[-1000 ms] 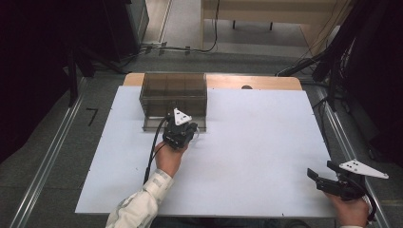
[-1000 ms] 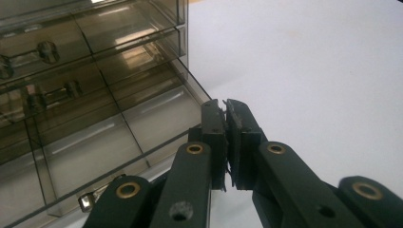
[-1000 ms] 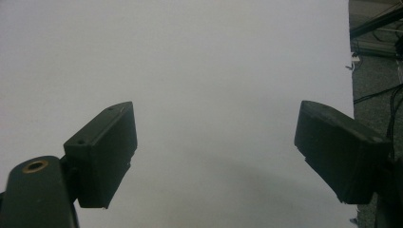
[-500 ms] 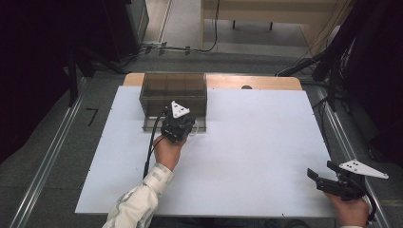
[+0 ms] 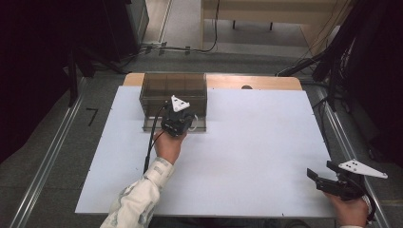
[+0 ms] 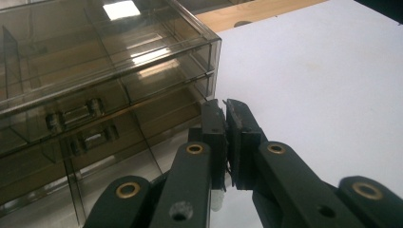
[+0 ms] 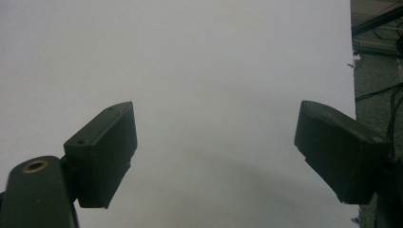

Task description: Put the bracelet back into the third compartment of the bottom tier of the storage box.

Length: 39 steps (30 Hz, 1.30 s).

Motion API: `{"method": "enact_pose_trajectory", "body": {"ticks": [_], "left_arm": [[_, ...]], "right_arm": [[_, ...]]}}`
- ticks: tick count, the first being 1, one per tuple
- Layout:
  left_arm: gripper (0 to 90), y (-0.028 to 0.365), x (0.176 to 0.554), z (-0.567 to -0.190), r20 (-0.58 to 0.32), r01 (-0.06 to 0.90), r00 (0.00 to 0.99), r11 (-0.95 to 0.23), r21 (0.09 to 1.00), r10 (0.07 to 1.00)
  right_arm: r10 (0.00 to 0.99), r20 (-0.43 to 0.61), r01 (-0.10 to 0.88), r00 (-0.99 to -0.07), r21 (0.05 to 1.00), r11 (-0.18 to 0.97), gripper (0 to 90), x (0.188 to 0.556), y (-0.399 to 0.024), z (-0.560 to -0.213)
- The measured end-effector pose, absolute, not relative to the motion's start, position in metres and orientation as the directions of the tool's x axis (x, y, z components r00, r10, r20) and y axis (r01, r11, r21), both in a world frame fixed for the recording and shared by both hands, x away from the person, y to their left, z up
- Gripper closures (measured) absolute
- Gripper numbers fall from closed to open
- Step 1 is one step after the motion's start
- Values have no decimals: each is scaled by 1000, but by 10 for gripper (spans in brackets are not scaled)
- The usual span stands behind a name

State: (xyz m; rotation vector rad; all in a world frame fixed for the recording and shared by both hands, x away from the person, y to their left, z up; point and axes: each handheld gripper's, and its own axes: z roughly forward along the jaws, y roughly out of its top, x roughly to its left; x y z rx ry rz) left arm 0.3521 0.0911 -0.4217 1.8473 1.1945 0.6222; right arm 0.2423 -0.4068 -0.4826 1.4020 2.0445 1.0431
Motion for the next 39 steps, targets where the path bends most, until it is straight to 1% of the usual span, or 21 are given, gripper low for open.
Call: {"method": "enact_pose_trajectory", "body": {"ticks": [5, 10, 25, 39], "left_arm": [[874, 88, 360, -420, -28, 494, 417, -201, 846, 908], [874, 83, 366, -419, -5, 484, 420, -219, 847, 908], [873, 72, 385, -441, -16, 513, 403, -211, 832, 915], [860, 72, 393, -451, -12, 542, 392, -220, 811, 920]], "right_arm": [[922, 56, 585, -383, 787, 195, 128, 242, -407, -483], [922, 55, 585, -384, 787, 197, 128, 242, -407, -483], [921, 57, 586, -386, 786, 198, 128, 243, -407, -483], [919, 59, 587, -389, 785, 198, 128, 243, -407, -484]]}}
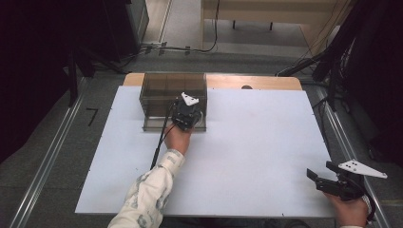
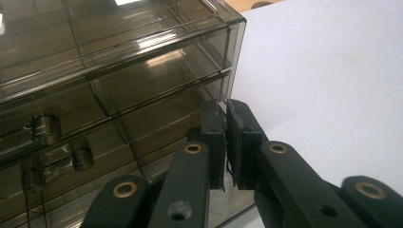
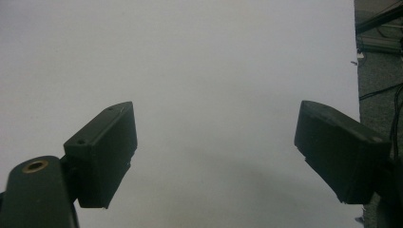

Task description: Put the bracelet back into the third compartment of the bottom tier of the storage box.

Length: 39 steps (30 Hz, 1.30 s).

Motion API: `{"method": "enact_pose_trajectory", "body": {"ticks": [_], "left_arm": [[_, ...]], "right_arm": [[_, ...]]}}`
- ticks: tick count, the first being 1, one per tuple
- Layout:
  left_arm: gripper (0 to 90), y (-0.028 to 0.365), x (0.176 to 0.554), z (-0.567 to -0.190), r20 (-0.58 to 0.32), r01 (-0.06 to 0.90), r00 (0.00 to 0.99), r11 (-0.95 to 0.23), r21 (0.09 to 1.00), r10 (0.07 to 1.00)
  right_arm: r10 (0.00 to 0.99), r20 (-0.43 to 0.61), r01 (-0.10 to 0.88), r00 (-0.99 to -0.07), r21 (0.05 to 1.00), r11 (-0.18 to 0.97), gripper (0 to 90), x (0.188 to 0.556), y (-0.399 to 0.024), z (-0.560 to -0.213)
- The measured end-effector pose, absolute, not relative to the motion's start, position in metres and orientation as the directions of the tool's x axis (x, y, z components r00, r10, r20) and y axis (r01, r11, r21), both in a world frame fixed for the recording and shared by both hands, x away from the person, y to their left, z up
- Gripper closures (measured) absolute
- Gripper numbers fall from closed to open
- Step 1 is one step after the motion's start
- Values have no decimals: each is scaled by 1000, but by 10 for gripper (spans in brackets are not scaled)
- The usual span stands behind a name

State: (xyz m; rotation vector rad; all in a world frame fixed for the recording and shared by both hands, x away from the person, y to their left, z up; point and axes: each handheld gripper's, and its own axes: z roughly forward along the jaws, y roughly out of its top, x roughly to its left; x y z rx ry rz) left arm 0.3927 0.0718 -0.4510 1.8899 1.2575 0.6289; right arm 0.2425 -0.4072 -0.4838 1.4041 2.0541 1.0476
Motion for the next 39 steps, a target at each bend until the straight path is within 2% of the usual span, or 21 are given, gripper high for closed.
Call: {"method": "enact_pose_trajectory", "body": {"ticks": [2, 6, 11, 39], "left_arm": [[830, 72, 393, -451, -21, 544, 391, -213, 812, 920], [698, 72, 392, -450, -33, 544, 390, -202, 814, 920], [598, 72, 390, -448, -42, 546, 385, -191, 815, 922], [244, 97, 368, -450, -102, 565, 364, -132, 815, 926]], "right_arm": [[919, 59, 588, -389, 785, 198, 128, 242, -407, -484], [920, 63, 590, -388, 783, 195, 128, 242, -407, -484], [919, 59, 587, -389, 785, 198, 128, 242, -407, -484], [921, 60, 585, -385, 788, 193, 128, 241, -408, -483]]}}
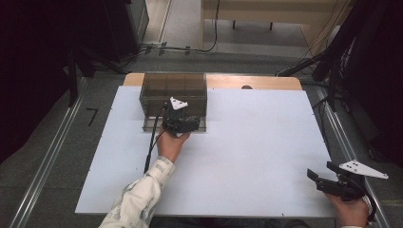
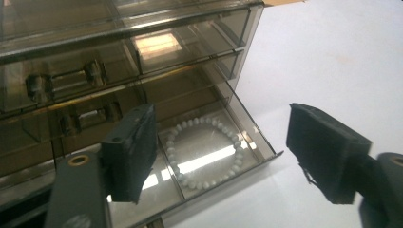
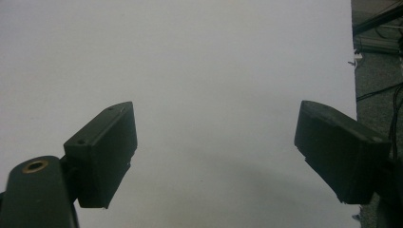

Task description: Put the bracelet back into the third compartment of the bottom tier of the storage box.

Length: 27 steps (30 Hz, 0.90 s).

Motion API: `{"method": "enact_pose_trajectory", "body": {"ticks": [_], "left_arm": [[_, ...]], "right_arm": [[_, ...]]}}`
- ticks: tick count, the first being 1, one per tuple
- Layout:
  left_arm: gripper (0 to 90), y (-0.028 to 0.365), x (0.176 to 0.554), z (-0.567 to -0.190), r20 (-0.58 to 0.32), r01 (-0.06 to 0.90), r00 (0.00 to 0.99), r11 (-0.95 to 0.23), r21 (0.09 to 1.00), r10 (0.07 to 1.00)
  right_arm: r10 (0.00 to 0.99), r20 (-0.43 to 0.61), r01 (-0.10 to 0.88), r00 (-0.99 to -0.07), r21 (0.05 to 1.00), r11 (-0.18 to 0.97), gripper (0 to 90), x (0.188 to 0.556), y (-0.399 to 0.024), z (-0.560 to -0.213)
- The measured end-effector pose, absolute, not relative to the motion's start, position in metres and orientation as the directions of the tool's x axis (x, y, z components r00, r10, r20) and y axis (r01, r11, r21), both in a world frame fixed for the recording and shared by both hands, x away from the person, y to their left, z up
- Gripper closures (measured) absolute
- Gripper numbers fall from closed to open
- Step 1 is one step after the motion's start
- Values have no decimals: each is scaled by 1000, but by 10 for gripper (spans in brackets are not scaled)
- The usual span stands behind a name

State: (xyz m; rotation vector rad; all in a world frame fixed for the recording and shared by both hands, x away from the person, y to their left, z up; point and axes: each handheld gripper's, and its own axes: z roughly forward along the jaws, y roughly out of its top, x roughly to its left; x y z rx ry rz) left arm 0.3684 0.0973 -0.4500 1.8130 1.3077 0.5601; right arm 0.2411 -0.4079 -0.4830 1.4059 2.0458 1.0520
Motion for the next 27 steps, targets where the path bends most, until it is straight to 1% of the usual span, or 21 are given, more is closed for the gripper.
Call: {"method": "enact_pose_trajectory", "body": {"ticks": [2, 4, 6, 14, 24, 27], "left_arm": [[228, 98, 366, -450, -97, 568, 370, -142, 811, 924], [194, 99, 363, -450, -97, 569, 374, -145, 810, 922], [191, 100, 360, -450, -99, 562, 377, -142, 815, 921], [127, 109, 349, -452, -104, 569, 377, -141, 810, 920], [74, 123, 338, -455, -103, 576, 377, -146, 804, 921], [74, 125, 335, -455, -100, 571, 379, -147, 807, 920]], "right_arm": [[921, 60, 583, -386, 789, 193, 128, 241, -408, -483], [921, 60, 584, -385, 788, 193, 128, 241, -408, -483], [921, 60, 584, -385, 788, 193, 128, 241, -408, -483], [922, 61, 586, -383, 788, 191, 128, 241, -408, -483], [922, 63, 588, -382, 786, 189, 128, 241, -407, -483], [922, 64, 589, -382, 786, 189, 128, 241, -407, -483]]}}
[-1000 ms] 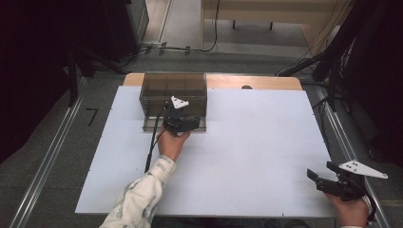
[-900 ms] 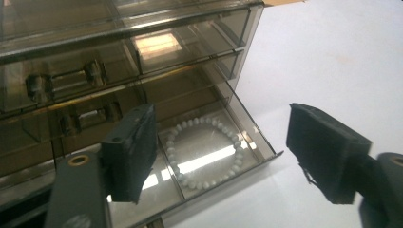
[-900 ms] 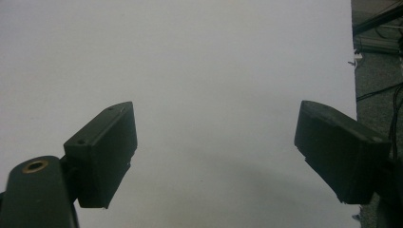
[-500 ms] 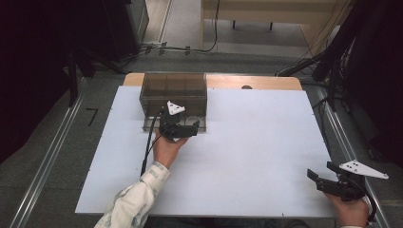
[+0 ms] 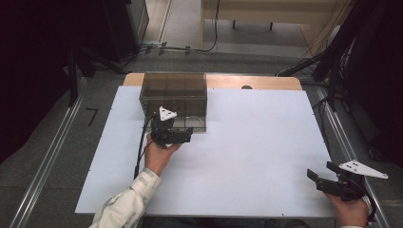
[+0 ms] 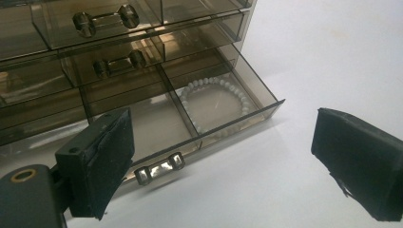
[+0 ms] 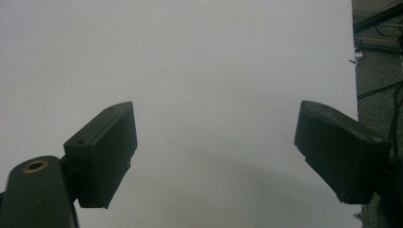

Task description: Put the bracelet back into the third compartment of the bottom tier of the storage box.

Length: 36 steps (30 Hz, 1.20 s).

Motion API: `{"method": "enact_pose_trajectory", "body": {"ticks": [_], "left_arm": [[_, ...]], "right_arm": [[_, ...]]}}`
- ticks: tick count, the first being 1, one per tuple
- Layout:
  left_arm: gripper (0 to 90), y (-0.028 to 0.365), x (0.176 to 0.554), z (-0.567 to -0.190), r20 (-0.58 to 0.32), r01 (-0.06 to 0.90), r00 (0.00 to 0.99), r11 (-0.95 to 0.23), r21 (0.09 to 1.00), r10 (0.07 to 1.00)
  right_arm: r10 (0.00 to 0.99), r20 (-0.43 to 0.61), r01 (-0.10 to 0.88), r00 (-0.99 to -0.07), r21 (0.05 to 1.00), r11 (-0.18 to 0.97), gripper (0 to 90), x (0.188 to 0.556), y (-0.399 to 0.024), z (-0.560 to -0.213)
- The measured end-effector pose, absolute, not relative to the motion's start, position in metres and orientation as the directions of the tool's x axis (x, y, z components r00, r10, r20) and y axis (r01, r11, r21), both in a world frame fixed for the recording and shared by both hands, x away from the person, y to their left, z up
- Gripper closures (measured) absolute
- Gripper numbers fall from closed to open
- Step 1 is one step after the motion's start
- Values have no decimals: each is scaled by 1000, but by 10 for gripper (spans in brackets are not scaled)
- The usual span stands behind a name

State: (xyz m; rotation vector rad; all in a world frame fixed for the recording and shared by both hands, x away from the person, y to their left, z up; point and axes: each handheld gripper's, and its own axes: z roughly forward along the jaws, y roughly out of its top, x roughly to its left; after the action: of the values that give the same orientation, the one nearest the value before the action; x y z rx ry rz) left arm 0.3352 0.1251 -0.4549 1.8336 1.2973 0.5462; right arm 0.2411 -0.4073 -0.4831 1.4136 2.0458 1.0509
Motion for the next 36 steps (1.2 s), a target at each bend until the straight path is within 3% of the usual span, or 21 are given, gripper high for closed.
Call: {"method": "enact_pose_trajectory", "body": {"ticks": [36], "left_arm": [[43, 171, 288, -460, -62, 548, 367, -162, 820, 928]], "right_arm": [[924, 64, 588, -376, 788, 185, 128, 240, -408, -483]]}}
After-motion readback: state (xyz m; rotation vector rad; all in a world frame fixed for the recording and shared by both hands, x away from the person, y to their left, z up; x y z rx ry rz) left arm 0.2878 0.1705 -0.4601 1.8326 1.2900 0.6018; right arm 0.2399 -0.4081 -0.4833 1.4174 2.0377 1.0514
